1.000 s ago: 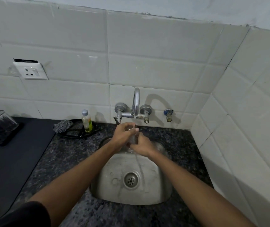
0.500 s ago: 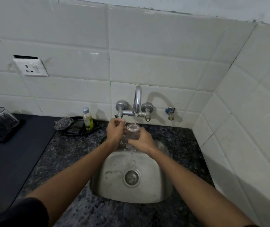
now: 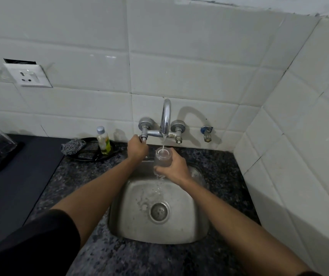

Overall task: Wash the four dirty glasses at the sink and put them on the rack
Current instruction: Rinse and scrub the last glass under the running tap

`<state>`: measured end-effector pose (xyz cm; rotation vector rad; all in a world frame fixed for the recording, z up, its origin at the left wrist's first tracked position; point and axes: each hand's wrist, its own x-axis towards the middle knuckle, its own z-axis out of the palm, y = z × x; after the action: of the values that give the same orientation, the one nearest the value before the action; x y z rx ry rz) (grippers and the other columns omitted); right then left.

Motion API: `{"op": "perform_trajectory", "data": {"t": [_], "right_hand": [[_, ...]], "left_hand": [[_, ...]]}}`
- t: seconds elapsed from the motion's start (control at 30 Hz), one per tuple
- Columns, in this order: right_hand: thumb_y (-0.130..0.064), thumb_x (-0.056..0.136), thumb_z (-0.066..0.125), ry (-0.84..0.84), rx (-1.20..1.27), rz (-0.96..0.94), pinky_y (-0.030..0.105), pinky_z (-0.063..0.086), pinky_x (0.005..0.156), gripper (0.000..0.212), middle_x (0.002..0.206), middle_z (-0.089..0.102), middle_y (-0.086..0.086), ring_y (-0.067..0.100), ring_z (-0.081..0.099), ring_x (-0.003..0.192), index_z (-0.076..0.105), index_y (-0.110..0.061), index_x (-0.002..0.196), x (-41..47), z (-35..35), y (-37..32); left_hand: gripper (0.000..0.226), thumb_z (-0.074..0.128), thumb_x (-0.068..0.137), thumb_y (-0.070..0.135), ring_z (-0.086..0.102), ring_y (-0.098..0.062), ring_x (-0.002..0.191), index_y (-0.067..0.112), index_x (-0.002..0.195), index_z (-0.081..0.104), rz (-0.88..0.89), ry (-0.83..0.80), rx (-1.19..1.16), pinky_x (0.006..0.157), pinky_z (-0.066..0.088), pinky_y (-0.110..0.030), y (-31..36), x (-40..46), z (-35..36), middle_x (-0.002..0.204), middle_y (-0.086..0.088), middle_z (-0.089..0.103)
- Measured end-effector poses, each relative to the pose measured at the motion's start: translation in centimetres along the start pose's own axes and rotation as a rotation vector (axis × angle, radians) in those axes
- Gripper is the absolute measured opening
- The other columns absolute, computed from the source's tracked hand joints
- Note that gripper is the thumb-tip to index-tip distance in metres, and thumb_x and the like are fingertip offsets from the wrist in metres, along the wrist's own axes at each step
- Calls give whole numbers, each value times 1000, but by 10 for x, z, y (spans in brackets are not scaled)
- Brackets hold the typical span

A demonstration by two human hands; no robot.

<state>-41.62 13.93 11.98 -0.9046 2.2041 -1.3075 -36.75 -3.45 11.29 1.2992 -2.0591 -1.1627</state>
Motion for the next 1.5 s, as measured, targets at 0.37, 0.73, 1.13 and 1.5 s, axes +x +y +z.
{"op": "perform_trajectory", "data": {"t": [0.37,0.73,1.13,1.5], "right_hand": [[-23,65,96,57,-30,-93,26,58,86,61,106,75,-8,6,71,94,68,-21,119,6,0,-4],[-35,71,94,190,-49,-187,29,59,84,55,102,73,-11,2,69,92,62,-26,115,1,4,-6],[-38,74,92,124,-136,-82,30,52,92,76,120,69,-1,18,67,109,50,-19,134,4,2,0],[-50,74,89,279,-81,-121,35,57,91,74,116,70,-4,16,68,105,53,-23,133,-3,-1,-8]], "left_hand": [[7,57,97,3,64,-32,86,1,103,58,192,-38,233,75,54,-42,-5,0,0,95,-18,66],[28,52,96,1,64,-43,92,-2,123,51,311,-94,370,70,42,-41,-10,-5,-13,103,-27,68],[56,61,93,26,67,-36,105,16,146,47,453,-83,373,85,57,-48,-33,-40,-40,119,-16,70],[58,64,92,31,69,-32,106,15,146,50,478,-59,386,88,58,-46,-39,-60,-54,127,-14,69]]}}
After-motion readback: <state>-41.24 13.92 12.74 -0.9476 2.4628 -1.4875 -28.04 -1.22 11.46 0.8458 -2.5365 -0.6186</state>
